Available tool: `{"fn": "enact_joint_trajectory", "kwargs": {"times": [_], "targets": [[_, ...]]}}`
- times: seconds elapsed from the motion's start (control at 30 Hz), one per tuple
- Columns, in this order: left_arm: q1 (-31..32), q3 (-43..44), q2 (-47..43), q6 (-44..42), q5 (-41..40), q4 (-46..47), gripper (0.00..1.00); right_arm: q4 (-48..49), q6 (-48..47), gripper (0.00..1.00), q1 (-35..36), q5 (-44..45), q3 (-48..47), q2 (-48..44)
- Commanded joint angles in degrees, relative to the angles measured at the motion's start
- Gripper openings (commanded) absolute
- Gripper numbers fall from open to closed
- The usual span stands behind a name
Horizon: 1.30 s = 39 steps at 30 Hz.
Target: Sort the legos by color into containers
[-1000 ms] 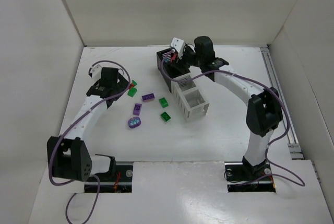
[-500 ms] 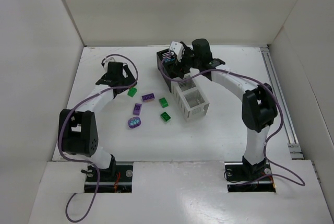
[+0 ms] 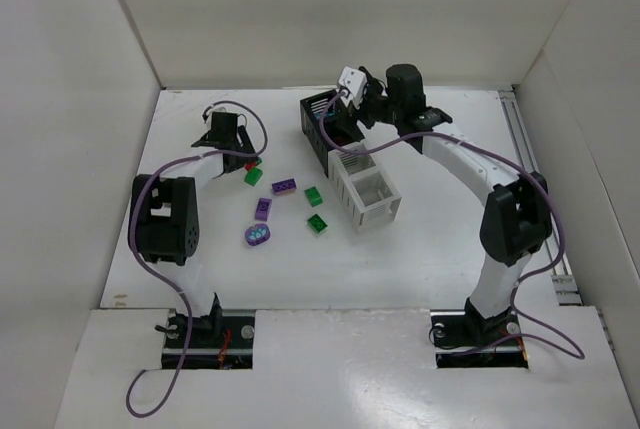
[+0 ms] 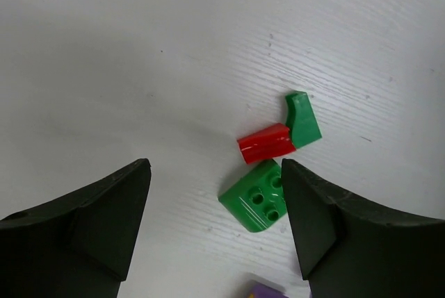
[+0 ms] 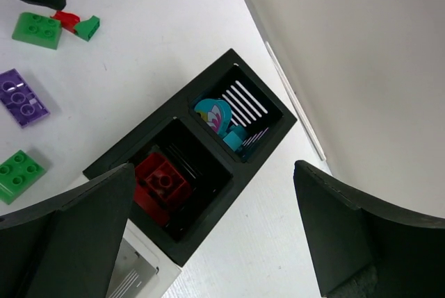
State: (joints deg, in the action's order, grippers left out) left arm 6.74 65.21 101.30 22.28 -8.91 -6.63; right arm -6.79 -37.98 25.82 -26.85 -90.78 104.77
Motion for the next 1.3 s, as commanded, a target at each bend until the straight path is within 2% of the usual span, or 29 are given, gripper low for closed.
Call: {"fn": "enact_joint_trajectory", "kwargs": {"times": [0.0, 0.13, 0.37, 0.4, 0.57, 0.77, 0.93, 1.07, 1.2, 1.23, 1.27], "targets": [[-0.33, 2.99, 1.62, -2.41, -0.85, 0.31, 0.72, 1.25, -0.52, 1.0, -0.78, -3.03, 1.83, -1.68], [-0.33, 4.74, 4.0, -2.42, -2.69, -2.15, 0.7, 1.25, -0.52, 1.0, -1.3, -3.03, 2.45, -2.73], [1.87, 3.61, 4.52, -5.5, -2.08, -0.84, 0.7, 1.25, -0.52, 1.0, -1.82, -2.5, 4.12, -3.26], [2.39, 3.61, 5.31, -6.11, -0.69, -0.84, 0.65, 1.25, -0.52, 1.0, -1.83, -2.5, 4.12, -3.26], [2.4, 3.61, 5.84, -6.73, 3.01, -1.36, 0.6, 1.25, -0.52, 1.0, -1.83, -2.5, 4.65, -3.26], [4.51, -0.08, 1.8, -8.84, 7.59, 3.29, 0.62, 1.25, -0.52, 1.0, -1.83, -2.5, 5.18, -3.26], [4.51, 2.28, 5.57, -8.84, 7.59, 2.24, 0.62, 1.25, -0.52, 1.0, -1.83, -3.03, 5.18, -3.26], [4.51, 4.65, 7.6, -6.73, 7.59, 2.24, 0.55, 1.25, -0.52, 1.0, -1.83, -3.03, 5.18, -3.26], [4.51, 5.81, 8.22, -5.58, 5.04, 1.54, 0.45, 1.25, -0.52, 1.0, -1.83, -3.03, 5.7, -3.26], [4.51, 5.81, 8.22, -5.58, 3.82, 1.54, 0.39, 1.25, -0.52, 1.0, -1.83, -3.03, 6.23, -3.26], [5.03, 5.81, 8.22, -4.89, 3.81, 1.01, 0.39, 1.25, -0.52, 1.0, -2.35, -3.03, 6.23, -3.26]]}}
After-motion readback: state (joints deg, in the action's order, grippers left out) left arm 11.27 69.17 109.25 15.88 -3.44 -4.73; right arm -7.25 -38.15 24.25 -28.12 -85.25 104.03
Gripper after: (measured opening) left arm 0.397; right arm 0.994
